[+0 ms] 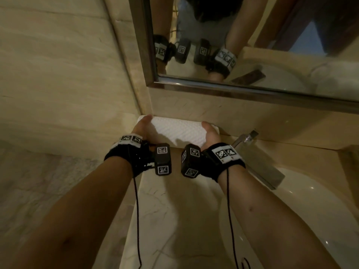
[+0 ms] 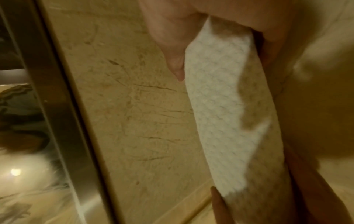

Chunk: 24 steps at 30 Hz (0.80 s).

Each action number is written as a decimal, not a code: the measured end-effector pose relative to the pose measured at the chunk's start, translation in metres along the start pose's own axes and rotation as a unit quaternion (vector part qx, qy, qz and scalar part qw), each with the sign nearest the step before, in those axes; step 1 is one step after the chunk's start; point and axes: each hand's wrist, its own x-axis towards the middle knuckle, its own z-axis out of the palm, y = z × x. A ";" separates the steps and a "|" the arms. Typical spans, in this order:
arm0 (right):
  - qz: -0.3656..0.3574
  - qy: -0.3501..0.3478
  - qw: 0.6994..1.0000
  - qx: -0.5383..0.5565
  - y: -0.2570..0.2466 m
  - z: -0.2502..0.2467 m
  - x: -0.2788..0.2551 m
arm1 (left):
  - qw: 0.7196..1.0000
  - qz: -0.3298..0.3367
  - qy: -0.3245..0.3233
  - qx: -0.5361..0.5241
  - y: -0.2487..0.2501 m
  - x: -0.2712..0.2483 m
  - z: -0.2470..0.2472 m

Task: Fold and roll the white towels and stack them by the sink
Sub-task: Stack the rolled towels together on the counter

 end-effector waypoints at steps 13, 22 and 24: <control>-0.056 0.005 0.994 -0.098 0.009 -0.027 0.046 | 0.995 0.021 0.028 0.095 -0.011 -0.026 -0.001; -0.030 0.018 0.978 -0.207 0.014 -0.039 -0.078 | 0.964 0.068 0.016 0.258 -0.035 -0.060 -0.010; -0.047 0.032 0.971 -0.231 0.022 -0.055 -0.092 | 0.933 0.105 0.017 0.344 -0.045 -0.071 -0.004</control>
